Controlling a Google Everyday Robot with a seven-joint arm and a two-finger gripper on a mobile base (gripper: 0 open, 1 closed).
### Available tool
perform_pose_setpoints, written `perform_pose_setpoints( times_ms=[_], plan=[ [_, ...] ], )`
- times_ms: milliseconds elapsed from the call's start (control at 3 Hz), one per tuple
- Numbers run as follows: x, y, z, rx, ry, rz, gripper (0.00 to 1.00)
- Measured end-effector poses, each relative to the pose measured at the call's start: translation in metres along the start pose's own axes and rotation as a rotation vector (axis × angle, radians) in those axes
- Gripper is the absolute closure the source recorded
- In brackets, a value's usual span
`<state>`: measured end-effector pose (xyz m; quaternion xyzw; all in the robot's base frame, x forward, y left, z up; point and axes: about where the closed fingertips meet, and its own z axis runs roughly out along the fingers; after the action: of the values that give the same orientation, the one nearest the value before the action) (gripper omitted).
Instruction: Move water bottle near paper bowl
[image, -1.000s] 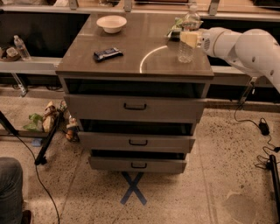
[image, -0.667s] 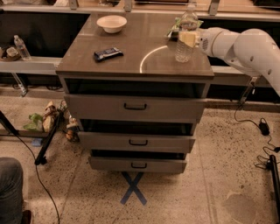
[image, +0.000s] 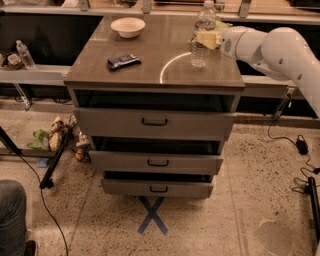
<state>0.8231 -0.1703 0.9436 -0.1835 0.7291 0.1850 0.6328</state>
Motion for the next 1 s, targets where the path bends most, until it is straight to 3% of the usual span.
perform_pose_setpoints(
  times_ms=[667,1000],
  plan=[
    [-0.055,0.047,0.038,-0.103,-0.074,-0.045,1.00],
    [-0.055,0.048,0.038,-0.104,-0.074,-0.045,1.00]
  ],
)
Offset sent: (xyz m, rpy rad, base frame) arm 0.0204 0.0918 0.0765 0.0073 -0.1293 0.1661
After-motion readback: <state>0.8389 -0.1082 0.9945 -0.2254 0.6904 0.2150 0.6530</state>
